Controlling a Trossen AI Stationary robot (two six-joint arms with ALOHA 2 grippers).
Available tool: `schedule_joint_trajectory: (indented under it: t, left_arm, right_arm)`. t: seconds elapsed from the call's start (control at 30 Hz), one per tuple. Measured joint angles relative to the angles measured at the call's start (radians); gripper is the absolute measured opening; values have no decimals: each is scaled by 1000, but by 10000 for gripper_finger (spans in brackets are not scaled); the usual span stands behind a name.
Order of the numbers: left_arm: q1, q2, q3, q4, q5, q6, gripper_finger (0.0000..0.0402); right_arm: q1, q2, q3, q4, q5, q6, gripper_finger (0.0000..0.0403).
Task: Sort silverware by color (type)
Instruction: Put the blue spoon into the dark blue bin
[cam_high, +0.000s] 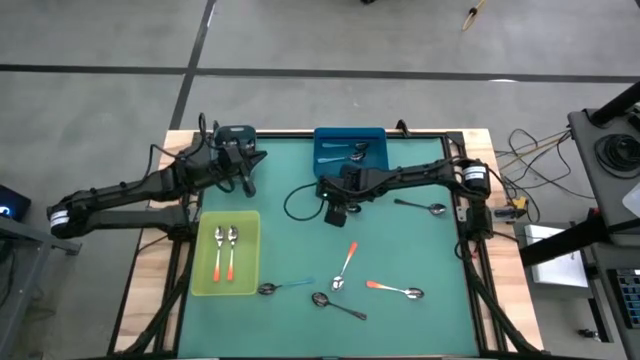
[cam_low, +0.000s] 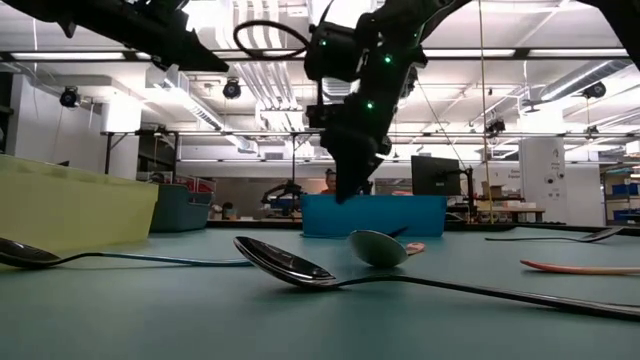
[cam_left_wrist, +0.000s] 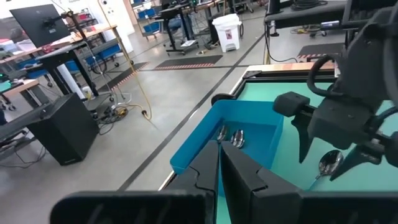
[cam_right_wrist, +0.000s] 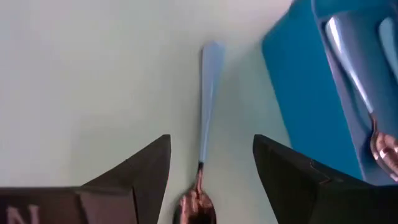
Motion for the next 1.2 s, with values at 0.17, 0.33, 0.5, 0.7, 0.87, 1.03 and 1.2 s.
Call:
schedule_joint_trajectory:
  t: [0.17, 0.33, 0.5, 0.7, 0.87, 1.03, 1.2]
  left_arm:
    - [0, 0, 0, 0, 0, 0, 0]
    - [0, 1, 0, -1, 1, 0, 0]
    - [0, 1, 0, -1, 1, 0, 0]
    - [0, 3, 0, -2, 1, 0, 0]
    - [0, 4, 0, -1, 1, 0, 0]
    - [0, 4, 0, 0, 1, 0, 0]
    - [0, 4, 0, 0, 1, 0, 0]
  right_arm:
    - [-26, 0, -13, -5, -72, -3, 213]
    - [-55, 13, -25, 2, -121, 5, 204]
    - [-56, 79, -27, 42, -119, -12, 193]
    - [-56, 119, -24, 59, -124, -8, 166]
    - [-54, 119, -24, 59, -135, -9, 110]
    - [-54, 121, -24, 61, -176, -19, 32]
    - [-47, 122, -25, 63, -175, -21, 14]
